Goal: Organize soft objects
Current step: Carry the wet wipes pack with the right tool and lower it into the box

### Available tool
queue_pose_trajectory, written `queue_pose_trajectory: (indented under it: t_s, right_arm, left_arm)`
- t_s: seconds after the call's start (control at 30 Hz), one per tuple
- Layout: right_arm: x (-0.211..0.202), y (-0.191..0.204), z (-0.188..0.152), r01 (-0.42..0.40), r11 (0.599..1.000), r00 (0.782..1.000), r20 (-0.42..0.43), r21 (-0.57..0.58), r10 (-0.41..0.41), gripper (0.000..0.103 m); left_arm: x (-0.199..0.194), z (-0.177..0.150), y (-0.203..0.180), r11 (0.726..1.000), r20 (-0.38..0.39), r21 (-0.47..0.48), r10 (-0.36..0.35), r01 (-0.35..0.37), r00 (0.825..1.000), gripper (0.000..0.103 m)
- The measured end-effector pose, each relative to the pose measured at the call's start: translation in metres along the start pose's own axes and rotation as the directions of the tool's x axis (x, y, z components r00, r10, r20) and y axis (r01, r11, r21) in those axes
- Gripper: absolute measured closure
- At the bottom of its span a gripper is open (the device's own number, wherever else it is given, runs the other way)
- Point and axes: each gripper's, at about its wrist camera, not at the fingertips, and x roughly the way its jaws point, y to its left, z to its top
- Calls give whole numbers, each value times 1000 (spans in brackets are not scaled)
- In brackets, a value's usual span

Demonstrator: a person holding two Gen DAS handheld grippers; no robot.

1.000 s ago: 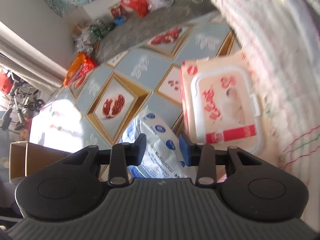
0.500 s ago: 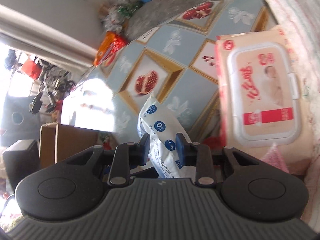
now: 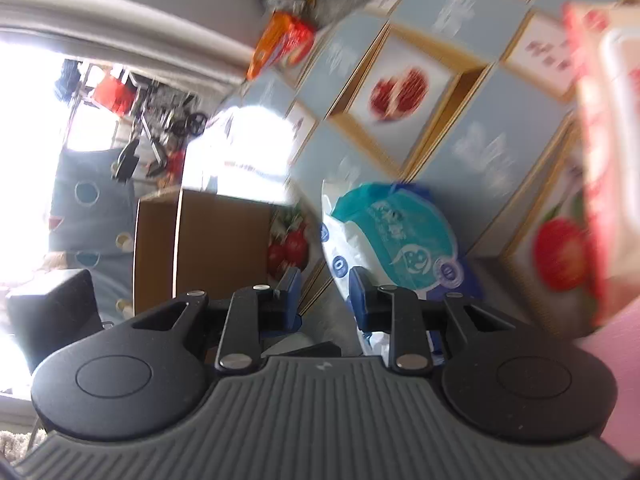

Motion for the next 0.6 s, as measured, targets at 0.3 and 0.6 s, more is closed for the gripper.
queue_pose_trajectory:
  t_s: [0.3, 0.6]
  right_arm:
    - [-23, -3, 5, -68, 998, 994, 82, 19, 66, 66]
    - [-33, -62, 23, -26, 987, 991, 130, 156, 6, 44]
  left_arm:
    - [-11, -10, 19, 993, 2, -103, -53, 53, 999, 40]
    - [-8, 2, 6, 983, 37, -122, -136, 139, 990, 31]
